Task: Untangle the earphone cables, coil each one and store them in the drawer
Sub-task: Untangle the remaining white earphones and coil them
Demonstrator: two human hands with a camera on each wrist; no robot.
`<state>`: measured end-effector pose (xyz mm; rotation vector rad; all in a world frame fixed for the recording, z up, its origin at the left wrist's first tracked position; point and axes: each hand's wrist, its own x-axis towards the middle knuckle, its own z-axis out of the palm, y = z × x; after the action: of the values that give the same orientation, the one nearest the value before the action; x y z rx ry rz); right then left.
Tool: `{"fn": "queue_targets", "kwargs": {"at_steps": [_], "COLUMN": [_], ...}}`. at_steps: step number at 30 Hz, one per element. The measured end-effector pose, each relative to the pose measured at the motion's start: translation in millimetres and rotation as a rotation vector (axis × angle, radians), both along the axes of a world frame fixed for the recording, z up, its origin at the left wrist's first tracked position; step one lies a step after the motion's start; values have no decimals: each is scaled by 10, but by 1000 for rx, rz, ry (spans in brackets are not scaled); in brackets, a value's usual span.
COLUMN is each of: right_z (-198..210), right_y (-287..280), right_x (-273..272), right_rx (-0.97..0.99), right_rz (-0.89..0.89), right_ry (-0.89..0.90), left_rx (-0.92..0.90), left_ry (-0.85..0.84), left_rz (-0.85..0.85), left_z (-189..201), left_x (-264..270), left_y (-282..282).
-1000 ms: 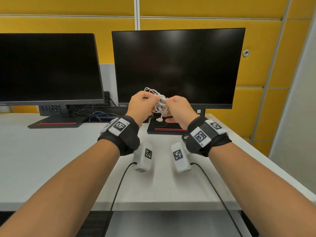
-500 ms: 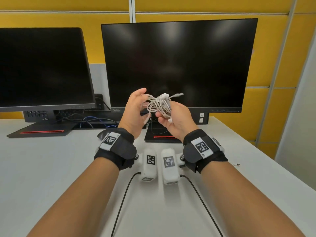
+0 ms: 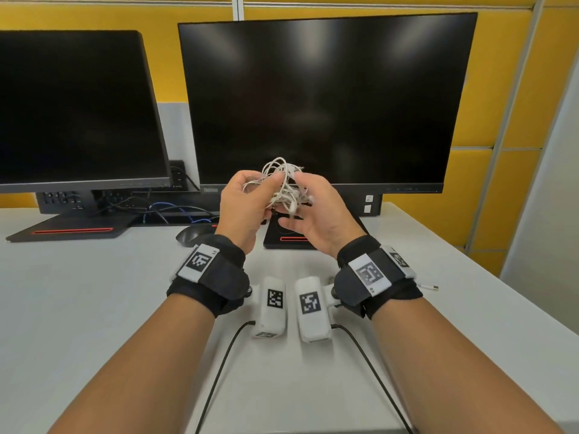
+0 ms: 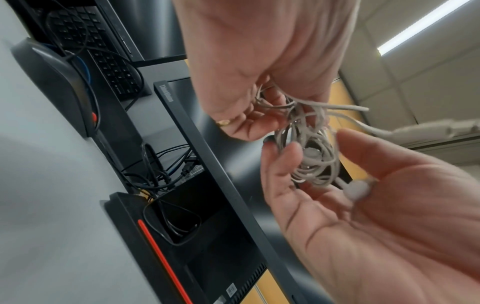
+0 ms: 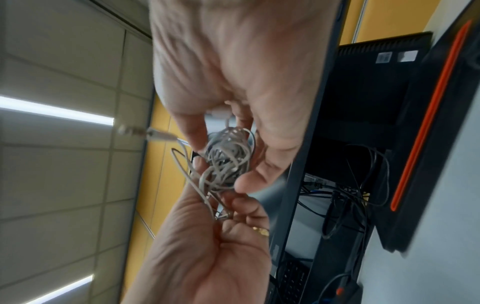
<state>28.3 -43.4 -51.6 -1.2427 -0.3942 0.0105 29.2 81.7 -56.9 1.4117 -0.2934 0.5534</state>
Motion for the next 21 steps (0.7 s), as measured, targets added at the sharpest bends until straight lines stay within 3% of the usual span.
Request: {"fn": "queue_targets", "kwargs": {"at_steps": [6,9,15,21], "right_z": [-36,-23,-14,-26], "right_y": [-2,-30,-11,-15], "right_x": [42,48,60,39], "right_rx": [-6,-27,-83,-99], "right_rz": [-174,-249,-237,-164], "right_ry": [-28,-46,-72,-113], "left_rx": [-182,-189,-14,-76], "left_ry": [66,69,-8,-41], "left_rz": [-226,-265,-229,-115], "left_z": [28,-5,-26,-1], "left_x": [-77,-84,-88,-80], "left_y": [-21,-36,-110,-112]}}
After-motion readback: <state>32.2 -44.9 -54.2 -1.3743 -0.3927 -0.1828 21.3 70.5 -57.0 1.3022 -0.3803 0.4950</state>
